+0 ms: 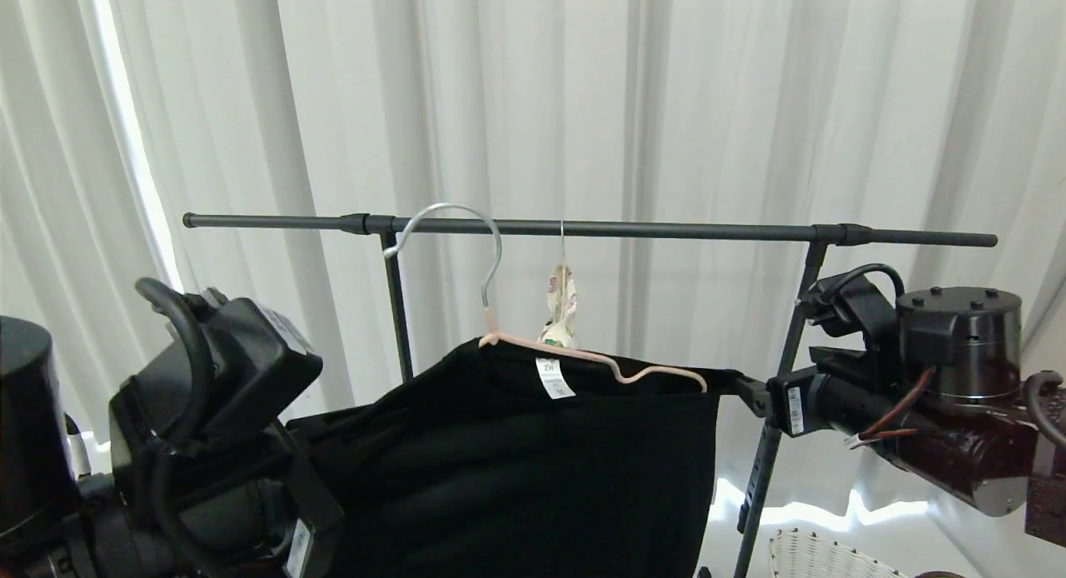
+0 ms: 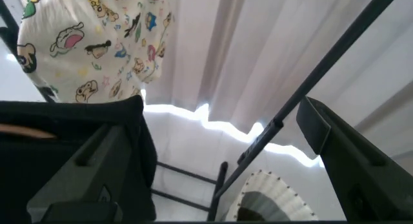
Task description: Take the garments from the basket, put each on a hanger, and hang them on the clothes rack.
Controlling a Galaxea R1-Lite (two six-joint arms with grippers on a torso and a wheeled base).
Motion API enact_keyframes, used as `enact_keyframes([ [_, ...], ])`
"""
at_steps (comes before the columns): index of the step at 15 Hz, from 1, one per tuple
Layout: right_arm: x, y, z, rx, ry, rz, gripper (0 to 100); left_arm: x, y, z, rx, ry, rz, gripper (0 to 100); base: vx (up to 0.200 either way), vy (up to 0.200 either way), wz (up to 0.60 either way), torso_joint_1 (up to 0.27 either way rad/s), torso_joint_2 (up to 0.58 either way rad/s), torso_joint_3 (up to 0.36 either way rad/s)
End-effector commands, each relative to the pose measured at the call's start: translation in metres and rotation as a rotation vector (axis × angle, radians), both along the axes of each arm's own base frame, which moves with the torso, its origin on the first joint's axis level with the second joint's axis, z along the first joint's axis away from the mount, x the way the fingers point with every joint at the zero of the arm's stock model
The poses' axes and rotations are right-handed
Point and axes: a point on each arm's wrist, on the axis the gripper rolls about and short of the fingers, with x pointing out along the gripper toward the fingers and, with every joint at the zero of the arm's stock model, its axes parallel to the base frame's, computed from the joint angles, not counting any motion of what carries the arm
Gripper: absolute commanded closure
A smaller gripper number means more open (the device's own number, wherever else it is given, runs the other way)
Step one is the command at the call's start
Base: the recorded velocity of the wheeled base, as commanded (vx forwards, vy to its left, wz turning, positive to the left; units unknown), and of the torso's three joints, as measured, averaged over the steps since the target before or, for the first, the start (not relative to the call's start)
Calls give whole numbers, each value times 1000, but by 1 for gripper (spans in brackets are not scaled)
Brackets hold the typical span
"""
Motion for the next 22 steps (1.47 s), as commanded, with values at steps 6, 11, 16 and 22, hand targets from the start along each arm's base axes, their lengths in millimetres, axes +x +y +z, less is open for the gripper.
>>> enact_keyframes([
  [6,-42,-15,26,-34,-12,164,0,26,-23,-24,104,106,34,100,0,0,0,0,0,0],
  [11,-50,-19,7,-96,47,230,0,35,-33,4,-77,112,57,100,0,0,0,0,0,0],
  [16,-65,-15,16,-75,5,294,0,49,-34,-14,4,128,205,100,0,0,0,0,0,0],
  [22,-85,-2,25,-82,-48,440,0,49,-36,-14,-10,112,209,100,0,0,0,0,0,0],
])
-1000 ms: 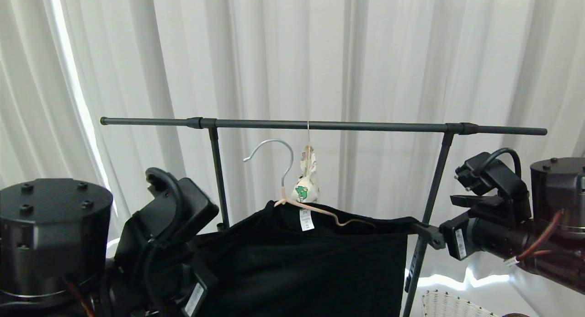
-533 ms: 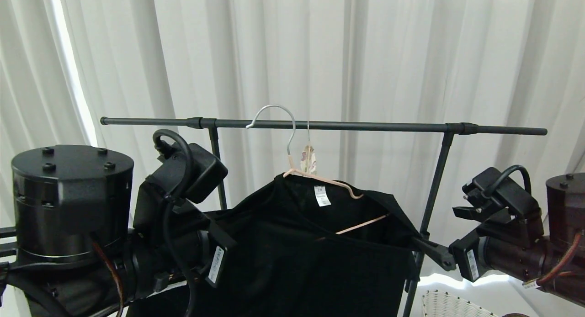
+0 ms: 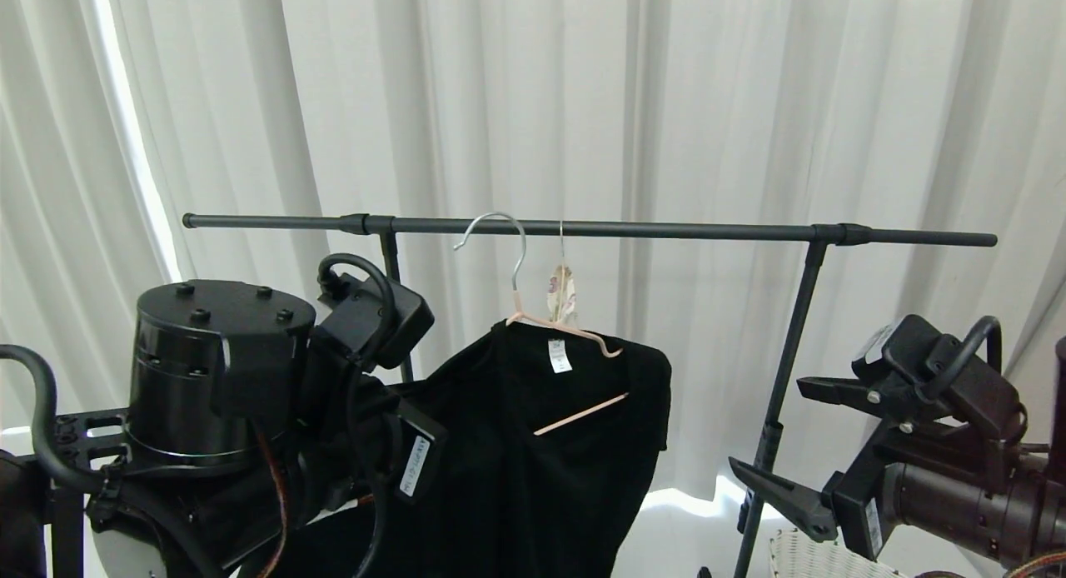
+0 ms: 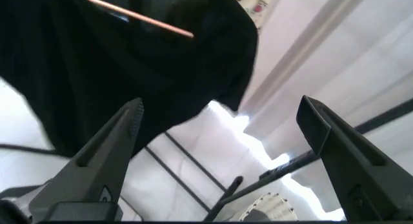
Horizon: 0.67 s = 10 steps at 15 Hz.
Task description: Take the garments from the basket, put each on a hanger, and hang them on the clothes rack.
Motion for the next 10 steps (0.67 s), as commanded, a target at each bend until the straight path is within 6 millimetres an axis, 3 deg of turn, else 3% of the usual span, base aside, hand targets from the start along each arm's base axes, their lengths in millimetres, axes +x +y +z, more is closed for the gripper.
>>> enact_keyframes([
  [1,-1,1,3,4,-6,11,0,-3,3,0,-1,-4,-17,100,0,0,0,0,0,0],
  [4,-1,3,12,-35,22,99,0,-22,16,-6,-37,-10,-107,100,0,0,0,0,0,0],
  [7,3,13,28,-114,38,297,0,-53,40,-16,9,-49,-377,100,0,0,0,0,0,0],
  [10,5,26,35,-182,88,469,0,-63,47,-15,0,-83,-432,100,0,0,0,0,0,0],
])
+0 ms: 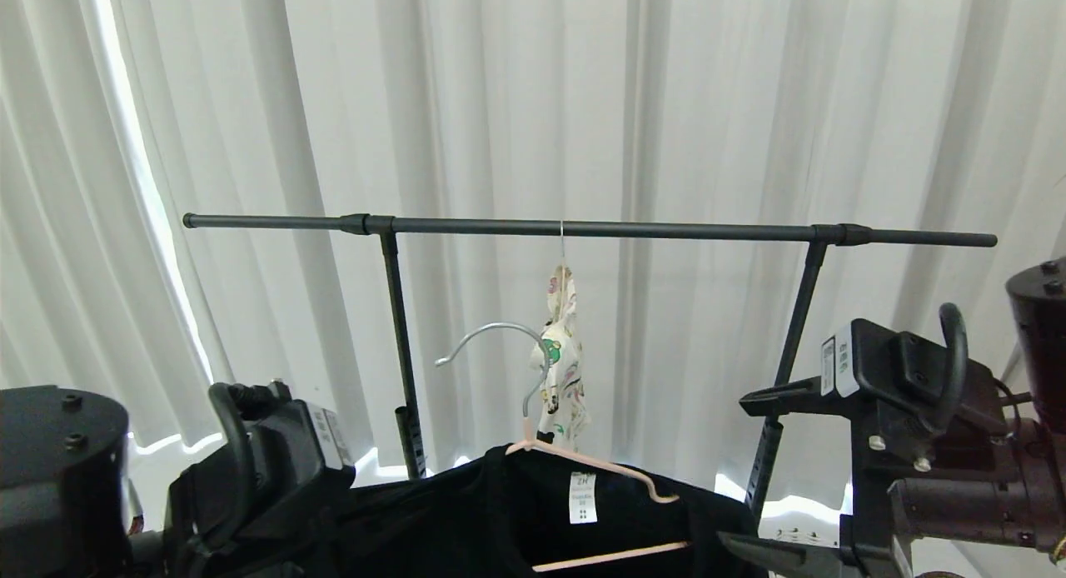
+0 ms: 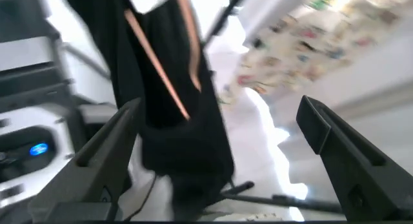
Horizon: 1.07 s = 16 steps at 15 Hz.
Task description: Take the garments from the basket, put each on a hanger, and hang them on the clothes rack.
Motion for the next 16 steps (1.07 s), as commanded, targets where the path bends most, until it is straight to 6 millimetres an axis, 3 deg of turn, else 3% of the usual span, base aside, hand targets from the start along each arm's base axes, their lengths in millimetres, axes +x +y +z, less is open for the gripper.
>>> enact_keyframes([
  [1,4,16,5,-21,24,81,0,-9,7,6,-30,-35,-8,100,0,0,0,0,0,0],
  [4,11,39,9,-33,61,148,0,-9,4,13,-50,-57,-29,100,0,0,0,0,0,0],
  [10,23,67,5,-32,108,175,0,-9,-3,25,-86,-97,-65,100,0,0,0,0,0,0],
  [16,18,70,10,-36,193,195,0,-10,-4,26,-90,-102,-76,100,0,0,0,0,0,0],
])
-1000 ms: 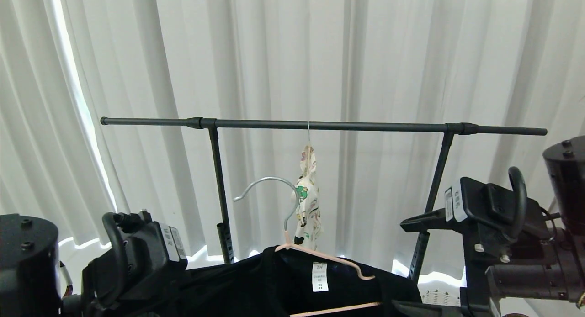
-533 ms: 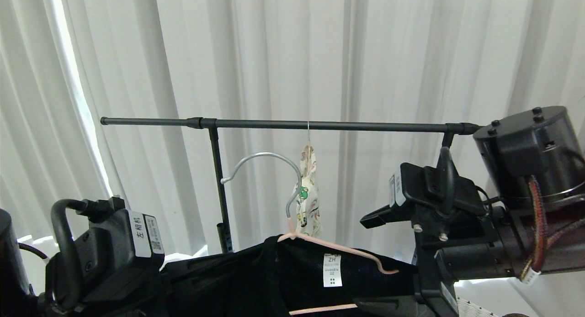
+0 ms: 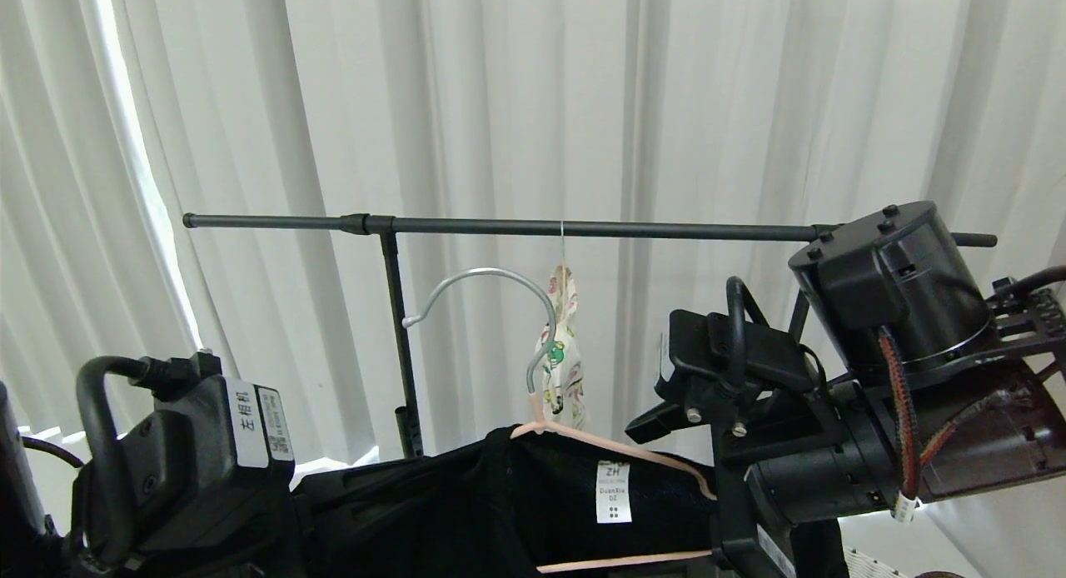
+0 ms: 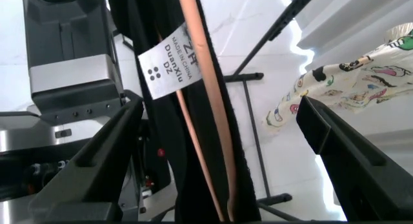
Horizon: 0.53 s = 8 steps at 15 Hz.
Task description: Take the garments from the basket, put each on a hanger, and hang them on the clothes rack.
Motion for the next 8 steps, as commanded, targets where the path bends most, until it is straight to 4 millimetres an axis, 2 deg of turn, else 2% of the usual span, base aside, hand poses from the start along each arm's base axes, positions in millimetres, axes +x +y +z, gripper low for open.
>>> enact_keyframes([
  [1,0,1,2,3,1,5,0,0,0,1,-2,-5,-2,100,0,0,0,0,0,0],
  [5,0,1,2,1,3,5,0,1,-1,1,11,-31,-11,100,0,0,0,0,0,0],
  [6,1,1,1,0,4,5,100,1,-1,1,11,-31,-11,100,0,0,0,0,0,0],
  [8,1,1,1,-1,3,6,100,1,-1,2,8,-32,-10,100,0,0,0,0,0,0],
])
